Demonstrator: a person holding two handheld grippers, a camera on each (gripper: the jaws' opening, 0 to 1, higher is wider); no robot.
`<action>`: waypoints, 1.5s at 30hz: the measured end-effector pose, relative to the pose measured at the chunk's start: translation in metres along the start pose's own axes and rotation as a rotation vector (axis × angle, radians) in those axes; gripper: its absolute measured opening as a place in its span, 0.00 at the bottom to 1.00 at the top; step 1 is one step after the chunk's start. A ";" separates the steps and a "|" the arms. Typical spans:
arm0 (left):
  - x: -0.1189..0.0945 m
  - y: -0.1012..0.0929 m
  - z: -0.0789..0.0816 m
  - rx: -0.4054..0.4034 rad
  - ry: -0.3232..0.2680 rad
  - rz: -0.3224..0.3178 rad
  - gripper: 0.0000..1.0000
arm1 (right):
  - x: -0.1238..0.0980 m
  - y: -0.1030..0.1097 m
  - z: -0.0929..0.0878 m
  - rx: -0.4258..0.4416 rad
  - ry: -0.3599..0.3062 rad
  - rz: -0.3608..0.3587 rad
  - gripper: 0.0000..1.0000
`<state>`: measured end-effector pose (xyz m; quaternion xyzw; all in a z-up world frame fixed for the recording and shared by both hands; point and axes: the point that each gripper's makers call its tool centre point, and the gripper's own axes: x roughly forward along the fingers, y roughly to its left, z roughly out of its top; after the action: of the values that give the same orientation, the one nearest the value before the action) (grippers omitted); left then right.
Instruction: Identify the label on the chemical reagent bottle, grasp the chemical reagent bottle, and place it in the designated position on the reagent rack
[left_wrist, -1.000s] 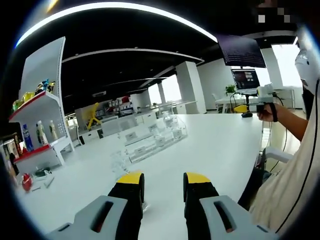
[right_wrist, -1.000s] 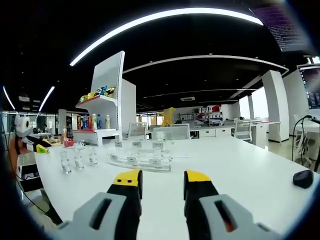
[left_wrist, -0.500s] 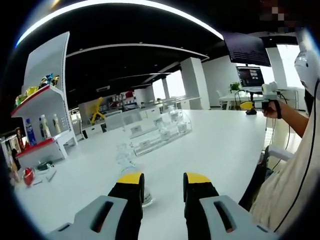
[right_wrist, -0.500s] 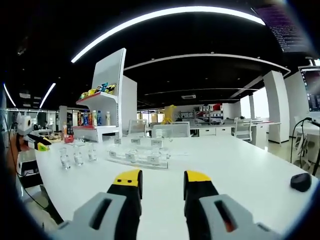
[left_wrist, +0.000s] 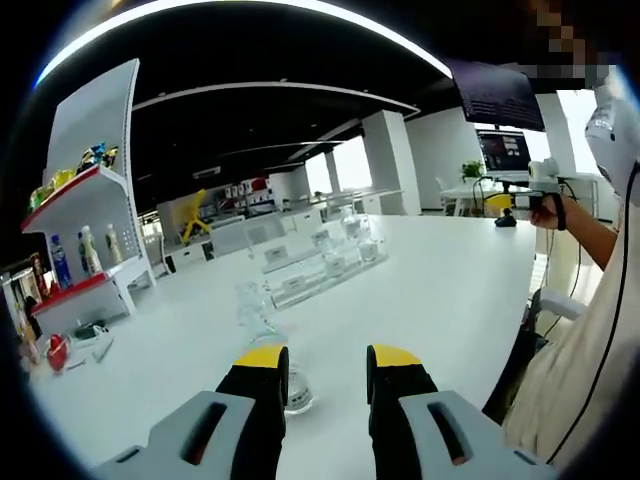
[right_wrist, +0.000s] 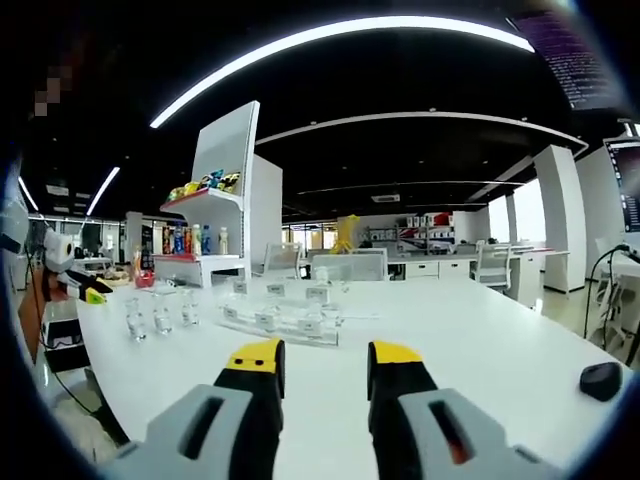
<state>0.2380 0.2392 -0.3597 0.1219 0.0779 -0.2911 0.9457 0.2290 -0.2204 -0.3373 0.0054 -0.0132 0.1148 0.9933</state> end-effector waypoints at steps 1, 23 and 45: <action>0.000 0.002 -0.002 0.001 0.003 0.002 0.31 | 0.000 -0.001 -0.001 -0.006 0.005 0.002 0.33; -0.008 0.012 -0.010 -0.012 -0.008 0.053 0.31 | -0.002 0.012 0.003 -0.109 0.011 0.139 0.33; 0.009 0.019 0.001 -0.013 -0.026 0.059 0.31 | -0.014 0.049 -0.012 -0.193 0.062 0.309 0.35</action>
<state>0.2558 0.2494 -0.3571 0.1144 0.0638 -0.2639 0.9556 0.2045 -0.1756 -0.3493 -0.0956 0.0056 0.2642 0.9597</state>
